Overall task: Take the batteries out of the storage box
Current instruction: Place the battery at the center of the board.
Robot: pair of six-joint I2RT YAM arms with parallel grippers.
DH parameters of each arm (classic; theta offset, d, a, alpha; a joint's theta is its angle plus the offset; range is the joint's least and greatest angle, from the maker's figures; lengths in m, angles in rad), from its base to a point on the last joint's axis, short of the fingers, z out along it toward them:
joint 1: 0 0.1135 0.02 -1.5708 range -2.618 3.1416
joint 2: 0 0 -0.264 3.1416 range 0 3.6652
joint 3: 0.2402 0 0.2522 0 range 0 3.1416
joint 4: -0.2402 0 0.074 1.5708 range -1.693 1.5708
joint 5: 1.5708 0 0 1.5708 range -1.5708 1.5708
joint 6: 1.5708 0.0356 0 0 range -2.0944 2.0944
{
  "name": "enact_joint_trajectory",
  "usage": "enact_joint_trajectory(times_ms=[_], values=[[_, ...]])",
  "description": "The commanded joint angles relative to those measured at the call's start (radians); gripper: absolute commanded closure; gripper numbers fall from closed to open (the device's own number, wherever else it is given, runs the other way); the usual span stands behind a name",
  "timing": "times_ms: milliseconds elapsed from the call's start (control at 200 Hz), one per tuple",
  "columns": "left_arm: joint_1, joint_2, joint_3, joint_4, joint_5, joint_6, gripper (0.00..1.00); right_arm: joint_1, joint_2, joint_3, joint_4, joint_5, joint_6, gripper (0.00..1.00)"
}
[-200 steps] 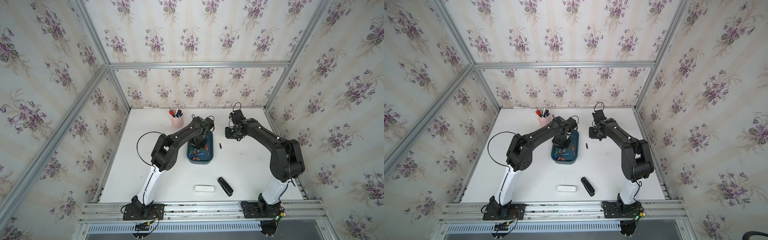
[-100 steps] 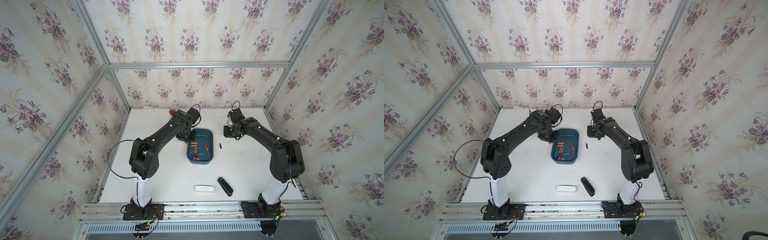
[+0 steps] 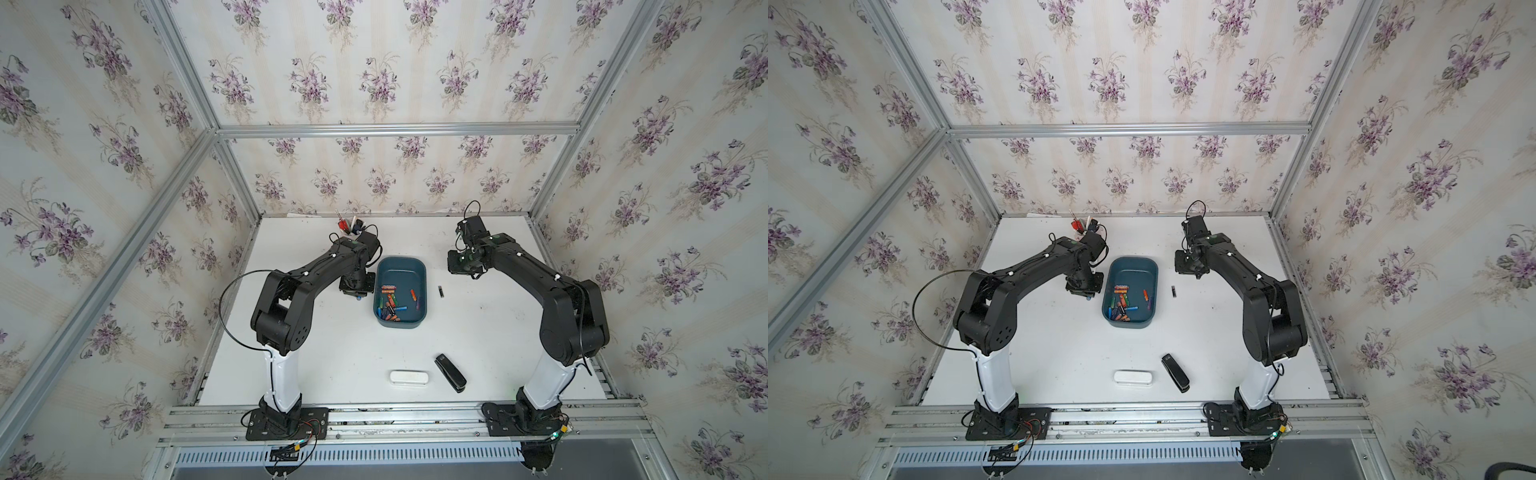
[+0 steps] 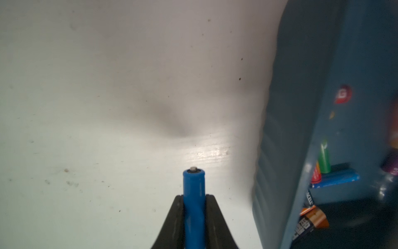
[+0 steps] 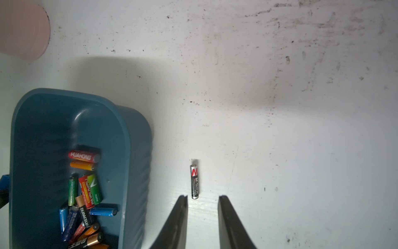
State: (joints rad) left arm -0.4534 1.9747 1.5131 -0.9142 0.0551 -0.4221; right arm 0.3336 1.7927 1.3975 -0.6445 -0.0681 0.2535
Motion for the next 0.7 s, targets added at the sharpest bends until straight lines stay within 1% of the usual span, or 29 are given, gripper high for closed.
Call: enact_joint_trajectory(times_ms=[0,210,500,609,694], values=[[0.000,0.011,0.000,0.056,0.019,-0.011,0.82,0.002,-0.003,0.002,-0.020,0.013,-0.008,0.71],[0.008,0.041,-0.002,0.072,0.017,-0.012,0.82,0.002,0.000,0.000,-0.020,0.009,-0.009,0.71],[0.007,0.077,-0.032,0.109,0.050,-0.020,0.82,0.002,0.007,0.001,-0.019,0.005,-0.008,0.70],[0.008,0.080,-0.043,0.112,0.051,-0.020,0.80,0.002,0.008,0.002,-0.019,0.005,-0.010,0.71],[0.007,0.079,-0.049,0.113,0.052,-0.022,0.77,0.002,0.007,0.003,-0.019,0.006,-0.010,0.71]])
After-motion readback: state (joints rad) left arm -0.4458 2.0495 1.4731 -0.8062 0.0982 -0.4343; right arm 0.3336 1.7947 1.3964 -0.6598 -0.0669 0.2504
